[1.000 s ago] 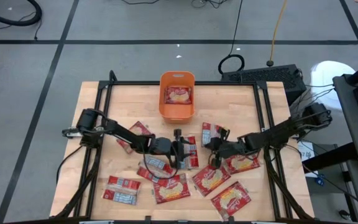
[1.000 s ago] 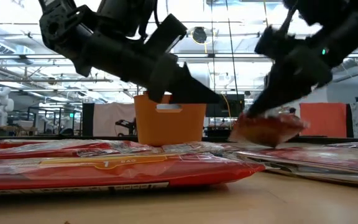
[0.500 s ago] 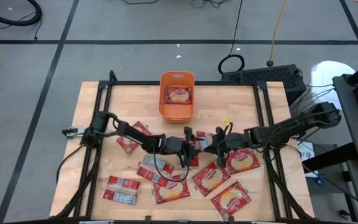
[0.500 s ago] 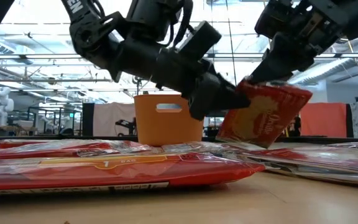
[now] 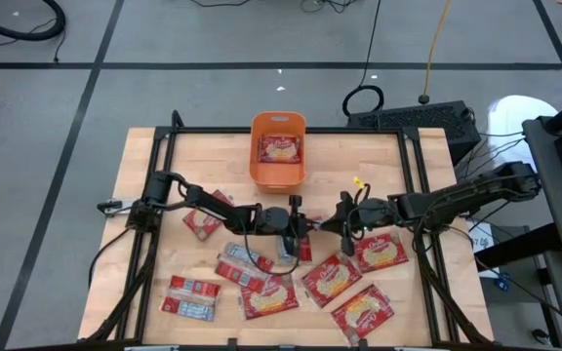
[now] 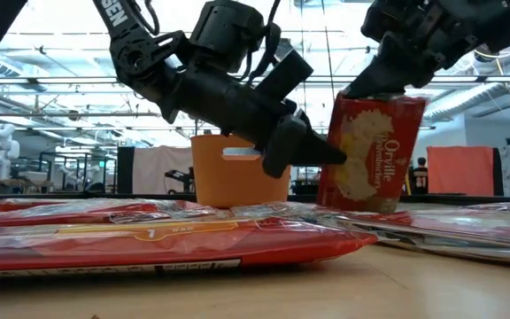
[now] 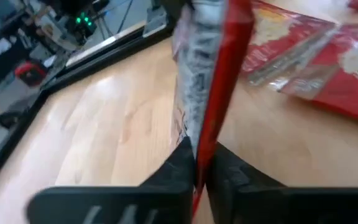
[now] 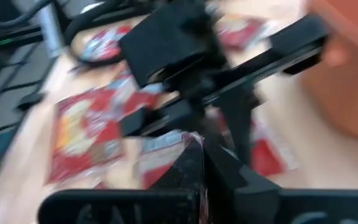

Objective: Sort popcorn bags into baskets
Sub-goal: Put the red popcorn bag into the orange bin

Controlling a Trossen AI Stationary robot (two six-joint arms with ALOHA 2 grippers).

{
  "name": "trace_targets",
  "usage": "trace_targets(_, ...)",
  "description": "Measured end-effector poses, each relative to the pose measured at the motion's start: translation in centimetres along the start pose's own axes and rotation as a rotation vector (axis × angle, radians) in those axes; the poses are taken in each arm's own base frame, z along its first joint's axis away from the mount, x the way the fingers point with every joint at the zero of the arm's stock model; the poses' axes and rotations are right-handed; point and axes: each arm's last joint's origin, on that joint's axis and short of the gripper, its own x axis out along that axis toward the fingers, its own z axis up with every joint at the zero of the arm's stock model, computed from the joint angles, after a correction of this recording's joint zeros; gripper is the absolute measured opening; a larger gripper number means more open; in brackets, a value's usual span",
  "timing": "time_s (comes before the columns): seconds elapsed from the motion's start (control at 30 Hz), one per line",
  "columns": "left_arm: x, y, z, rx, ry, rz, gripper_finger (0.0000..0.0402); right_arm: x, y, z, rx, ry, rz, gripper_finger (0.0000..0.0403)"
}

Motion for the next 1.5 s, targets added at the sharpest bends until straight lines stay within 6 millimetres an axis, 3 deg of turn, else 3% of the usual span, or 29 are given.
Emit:
trace_targets(0.13, 0.1, 0.4, -0.1, -0.112, -0.003, 0.011, 0.0024, -0.9, -0.2, 0.7, -0.02, -0.064, -0.076, 0.0044)
trace_targets(0.3, -0.1, 0.6, 0.2, -0.229, 0.004, 0.042, 0.0032, -3.1, -0.2, 2.0, -0.039, -0.198, -0.147, 0.0129)
trace_targets(0.53, -2.6, 2.0, 3.5, -0.312, 0.001, 0.045, 0.0014, -5.2, 0.3, 2.1, -0.107, -0.229, -0.171, 0.0211)
trace_targets(0.73, -7.2, 3.9, 5.8, -0.298, 0.105, 0.027, 0.0016, -5.7, 0.8, 2.2, -0.143, -0.252, -0.148, 0.0221)
trace_targets(0.93, -13.4, 4.6, 5.0, -0.378, 0.101, 0.026, 0.0012, -5.4, 0.9, 1.6, -0.157, -0.273, -0.193, 0.0218)
trace_targets(1.07, -17.0, 4.0, 3.9, -0.445, -0.058, 0.027, 0.0021, -4.7, 0.5, 0.1, -0.136, -0.417, -0.155, 0.0218)
trace_targets(1.23, -19.3, 3.2, 2.0, -0.512, -0.357, 0.047, 0.0023, -3.8, 0.0, -1.2, -0.089, -0.548, -0.158, 0.0217)
trace_targets(1.3, -19.8, 3.1, 1.4, -0.526, -0.43, 0.066, 0.0024, -3.2, 0.3, -0.4, -0.081, -0.553, -0.186, 0.0217)
trace_targets(1.5, -19.7, 3.0, 1.2, -0.478, -0.468, 0.108, 0.0025, -0.7, 1.5, 5.2, -0.158, -0.48, -0.266, 0.0217)
